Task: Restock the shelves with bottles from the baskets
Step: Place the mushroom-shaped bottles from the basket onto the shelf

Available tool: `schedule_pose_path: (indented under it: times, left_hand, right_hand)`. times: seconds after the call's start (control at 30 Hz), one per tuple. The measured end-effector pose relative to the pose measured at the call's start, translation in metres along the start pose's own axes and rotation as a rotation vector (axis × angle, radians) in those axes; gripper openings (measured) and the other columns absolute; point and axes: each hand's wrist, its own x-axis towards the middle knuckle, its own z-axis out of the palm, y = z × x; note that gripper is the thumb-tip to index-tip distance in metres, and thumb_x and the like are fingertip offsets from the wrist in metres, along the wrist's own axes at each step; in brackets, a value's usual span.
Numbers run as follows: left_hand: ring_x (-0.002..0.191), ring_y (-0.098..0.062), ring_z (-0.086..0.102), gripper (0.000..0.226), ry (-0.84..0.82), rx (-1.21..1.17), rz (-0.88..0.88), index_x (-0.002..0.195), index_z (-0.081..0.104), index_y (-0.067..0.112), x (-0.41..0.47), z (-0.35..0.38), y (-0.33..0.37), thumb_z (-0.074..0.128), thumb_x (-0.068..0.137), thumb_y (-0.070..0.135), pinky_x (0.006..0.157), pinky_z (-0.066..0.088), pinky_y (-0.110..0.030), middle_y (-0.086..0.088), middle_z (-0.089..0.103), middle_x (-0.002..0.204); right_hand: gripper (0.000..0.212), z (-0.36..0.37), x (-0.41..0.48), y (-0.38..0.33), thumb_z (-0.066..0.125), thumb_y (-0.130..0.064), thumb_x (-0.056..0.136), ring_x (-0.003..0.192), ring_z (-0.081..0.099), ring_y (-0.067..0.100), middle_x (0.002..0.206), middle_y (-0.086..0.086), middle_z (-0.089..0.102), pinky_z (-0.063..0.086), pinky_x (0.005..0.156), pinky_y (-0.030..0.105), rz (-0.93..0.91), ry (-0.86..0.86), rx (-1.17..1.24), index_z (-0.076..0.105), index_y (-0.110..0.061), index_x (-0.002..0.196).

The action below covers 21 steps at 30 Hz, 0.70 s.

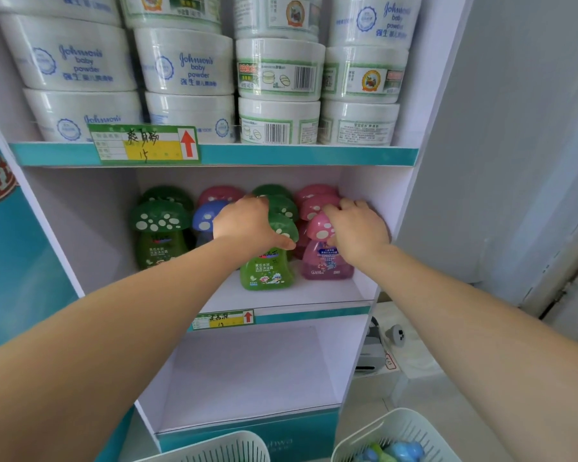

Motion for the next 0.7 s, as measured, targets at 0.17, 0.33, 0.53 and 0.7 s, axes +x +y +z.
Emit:
schedule_pose_path:
  times: [0.17,0.33,0.53,0.7]
  left_hand:
    - [0.085,-0.024,0.060,0.070,-0.012,-0.010,-0.017,0.103,0.057,0.015,0.004,0.002,0.002,0.075,0.058,0.065,0.063,0.051,-0.033,-0.002,0.060,0.092]
    - [0.088,-0.025,0.060,0.073,-0.010,0.016,-0.008,0.106,0.056,0.014,0.007,0.007,0.004,0.073,0.059,0.067,0.060,0.046,-0.031,-0.003,0.059,0.094]
    - [0.089,-0.026,0.061,0.074,0.002,0.014,-0.032,0.105,0.057,0.014,0.013,0.011,0.007,0.072,0.058,0.069,0.061,0.048,-0.030,-0.003,0.059,0.094]
    - [0.094,-0.028,0.061,0.074,0.011,-0.012,-0.031,0.111,0.056,0.015,0.016,0.016,0.009,0.071,0.063,0.068,0.062,0.046,-0.031,-0.005,0.060,0.101]
  right_hand:
    - [0.059,0.006,0.001,0.002,0.066,-0.021,0.085,0.116,0.045,0.033,0.127,0.013,0.051,0.048,0.086,0.040,0.010,-0.007,0.031,0.041,-0.016,0.138]
    - [0.063,0.008,0.001,0.000,0.065,-0.015,0.084,0.120,0.042,0.033,0.130,0.015,0.047,0.047,0.088,0.041,0.030,-0.015,0.027,0.037,-0.015,0.140]
    - [0.072,0.011,-0.003,-0.003,0.067,-0.010,0.080,0.123,0.040,0.032,0.134,0.015,0.044,0.045,0.093,0.041,0.047,-0.013,0.034,0.033,-0.016,0.142]
    - [0.078,0.012,-0.003,-0.002,0.072,-0.011,0.075,0.122,0.041,0.032,0.134,0.014,0.045,0.045,0.093,0.041,0.048,-0.004,0.043,0.033,-0.017,0.142]
